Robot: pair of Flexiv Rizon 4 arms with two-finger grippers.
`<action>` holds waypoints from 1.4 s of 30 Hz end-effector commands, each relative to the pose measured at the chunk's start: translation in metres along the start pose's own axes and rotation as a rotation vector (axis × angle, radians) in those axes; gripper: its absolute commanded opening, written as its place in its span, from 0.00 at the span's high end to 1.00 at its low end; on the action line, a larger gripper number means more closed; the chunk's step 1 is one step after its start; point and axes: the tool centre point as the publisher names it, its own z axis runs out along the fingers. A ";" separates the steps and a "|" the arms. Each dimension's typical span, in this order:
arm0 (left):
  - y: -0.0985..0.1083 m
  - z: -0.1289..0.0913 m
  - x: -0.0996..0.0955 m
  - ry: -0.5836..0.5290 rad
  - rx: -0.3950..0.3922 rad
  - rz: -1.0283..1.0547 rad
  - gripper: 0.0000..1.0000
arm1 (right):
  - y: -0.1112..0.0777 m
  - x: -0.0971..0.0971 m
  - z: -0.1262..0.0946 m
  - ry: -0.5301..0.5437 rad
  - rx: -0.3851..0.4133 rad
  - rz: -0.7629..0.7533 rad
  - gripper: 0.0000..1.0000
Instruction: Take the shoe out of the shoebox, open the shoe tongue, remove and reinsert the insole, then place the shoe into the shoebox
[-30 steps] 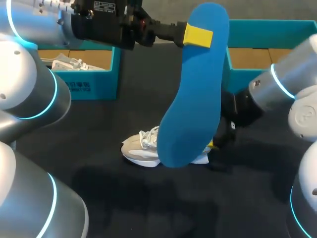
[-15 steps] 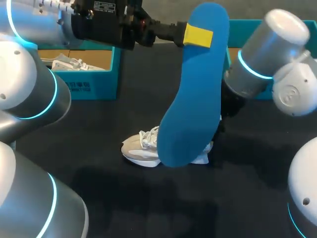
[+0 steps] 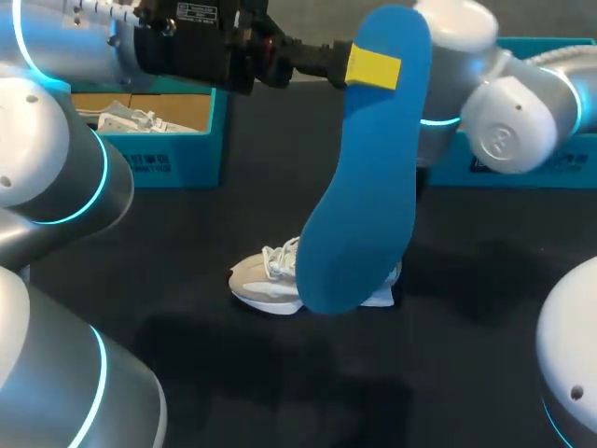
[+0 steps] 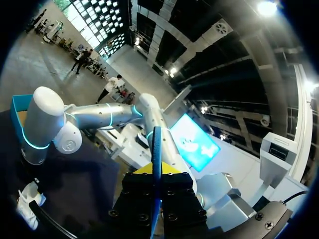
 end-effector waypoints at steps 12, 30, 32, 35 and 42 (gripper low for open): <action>0.002 0.000 0.000 -0.001 0.003 -0.001 1.00 | 0.003 0.014 0.000 0.001 0.188 0.030 0.00; 0.002 0.000 0.000 -0.001 0.003 -0.001 1.00 | 0.025 0.002 -0.006 -0.020 0.137 -0.015 0.00; 0.002 0.000 0.000 -0.001 0.003 -0.001 1.00 | 0.029 0.000 -0.007 -0.020 0.143 -0.022 0.00; 0.002 0.000 0.000 -0.001 0.003 -0.001 1.00 | 0.034 -0.002 -0.010 -0.022 0.154 -0.029 0.00; 0.002 0.000 0.000 -0.001 0.003 -0.001 1.00 | 0.044 -0.005 -0.008 -0.024 0.159 -0.045 0.00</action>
